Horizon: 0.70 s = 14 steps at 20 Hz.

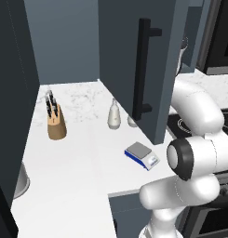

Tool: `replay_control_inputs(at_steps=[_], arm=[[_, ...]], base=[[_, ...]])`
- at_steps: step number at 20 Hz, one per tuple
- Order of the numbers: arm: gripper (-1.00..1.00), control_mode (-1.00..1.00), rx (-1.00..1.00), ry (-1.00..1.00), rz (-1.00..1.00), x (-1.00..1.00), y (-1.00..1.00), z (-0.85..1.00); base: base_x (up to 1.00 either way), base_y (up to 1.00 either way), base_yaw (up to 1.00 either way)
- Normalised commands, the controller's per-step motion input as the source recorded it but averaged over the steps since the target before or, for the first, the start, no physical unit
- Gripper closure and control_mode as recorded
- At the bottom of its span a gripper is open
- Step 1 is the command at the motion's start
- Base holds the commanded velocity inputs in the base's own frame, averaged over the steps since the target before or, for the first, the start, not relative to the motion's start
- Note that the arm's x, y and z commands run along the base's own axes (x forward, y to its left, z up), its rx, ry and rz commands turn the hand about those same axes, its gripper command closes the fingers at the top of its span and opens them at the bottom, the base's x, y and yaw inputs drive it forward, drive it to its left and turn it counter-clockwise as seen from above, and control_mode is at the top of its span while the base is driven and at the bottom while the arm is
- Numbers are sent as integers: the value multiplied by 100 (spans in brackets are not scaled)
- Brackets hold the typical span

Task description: Pick the yogurt and place it on the digital scale for weighing, and close the cabinet.

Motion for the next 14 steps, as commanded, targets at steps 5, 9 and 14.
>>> replay_control_inputs(at_steps=[5, 9, 14], arm=[[100, -100, 0, 0, 0, 7, 0, -2], [100, -100, 0, -1, 0, 0, -6, 0], [100, -100, 2, -8, 0, -47, -9, 0]], base=[[0, 0, 0], [0, 0, 0], [0, 0, 0]])
